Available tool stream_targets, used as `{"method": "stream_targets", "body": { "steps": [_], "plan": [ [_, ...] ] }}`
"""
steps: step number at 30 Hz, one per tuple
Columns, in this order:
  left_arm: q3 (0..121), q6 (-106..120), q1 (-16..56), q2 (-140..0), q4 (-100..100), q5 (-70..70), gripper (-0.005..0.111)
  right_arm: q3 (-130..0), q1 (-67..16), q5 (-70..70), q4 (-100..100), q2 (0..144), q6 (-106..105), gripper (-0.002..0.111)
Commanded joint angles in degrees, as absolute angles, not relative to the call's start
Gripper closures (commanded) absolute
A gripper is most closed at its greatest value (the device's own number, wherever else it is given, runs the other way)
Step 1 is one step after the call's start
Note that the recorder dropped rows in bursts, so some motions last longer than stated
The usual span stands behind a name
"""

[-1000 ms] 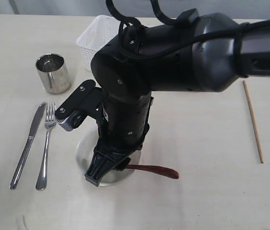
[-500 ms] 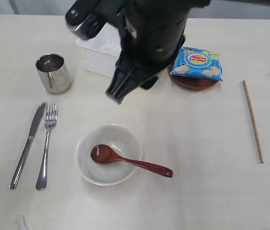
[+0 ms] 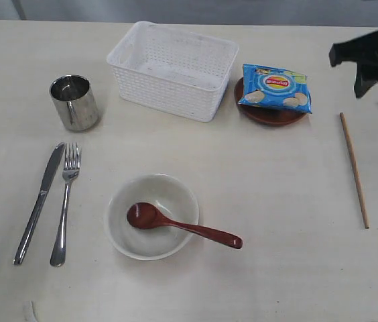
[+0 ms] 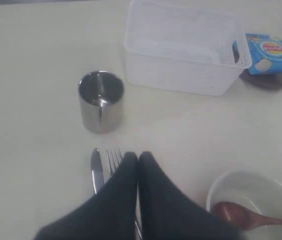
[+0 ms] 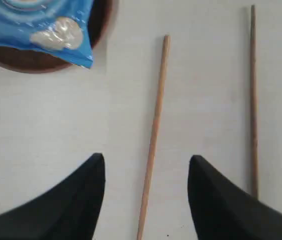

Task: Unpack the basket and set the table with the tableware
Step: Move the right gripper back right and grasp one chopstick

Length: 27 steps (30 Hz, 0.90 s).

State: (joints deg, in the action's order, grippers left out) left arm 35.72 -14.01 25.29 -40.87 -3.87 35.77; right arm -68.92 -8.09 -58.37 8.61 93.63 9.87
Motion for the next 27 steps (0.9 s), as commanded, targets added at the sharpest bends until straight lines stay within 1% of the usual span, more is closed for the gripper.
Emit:
{"method": "stream_targets", "body": {
  "steps": [1, 3, 6, 9, 13, 16, 17, 20, 25, 27],
  "plan": [
    [35.5, -13.8, 25.7, -40.7, -3.3, 35.7, 0.107, -63.5, -6.3, -50.5, 7.1, 100.2, 9.1, 0.059],
    [35.5, -13.8, 25.7, -40.7, -3.4, 35.7, 0.107, -63.5, -6.3, -49.7, 8.3, 105.8, 9.1, 0.059],
    [35.5, -13.8, 25.7, -40.7, -3.4, 35.7, 0.107, -63.5, -6.1, -49.0, 10.7, 110.3, 9.9, 0.059],
    [35.5, -13.8, 25.7, -40.7, -3.4, 35.7, 0.107, -63.5, -6.0, -47.6, 12.6, 112.6, 10.7, 0.059],
    [35.5, -13.8, 25.7, -40.7, -3.4, 35.7, 0.107, -63.5, -4.0, -46.7, 12.2, 113.6, 10.5, 0.06],
    [35.5, -13.8, 25.7, -40.7, -3.4, 35.7, 0.107, -63.5, -0.9, -45.7, 6.9, 114.1, 6.4, 0.069],
    [35.5, -13.8, 25.7, -40.7, -3.4, 35.7, 0.107, -63.5, 0.1, -45.2, 3.0, 114.4, 2.9, 0.073],
    [35.5, -13.8, 25.7, -40.7, -3.4, 35.5, 0.107, -63.5, 2.6, -44.6, -5.9, 115.0, -5.4, 0.081],
    [35.5, -13.8, 25.7, -40.7, -3.4, 35.5, 0.107, -63.5, 3.0, -44.6, -8.5, 117.7, -8.5, 0.082],
    [35.5, -13.8, 25.7, -40.7, -3.6, 35.5, 0.107, -63.5, 3.0, -44.6, -8.5, 118.7, -8.5, 0.086]
  ]
}}
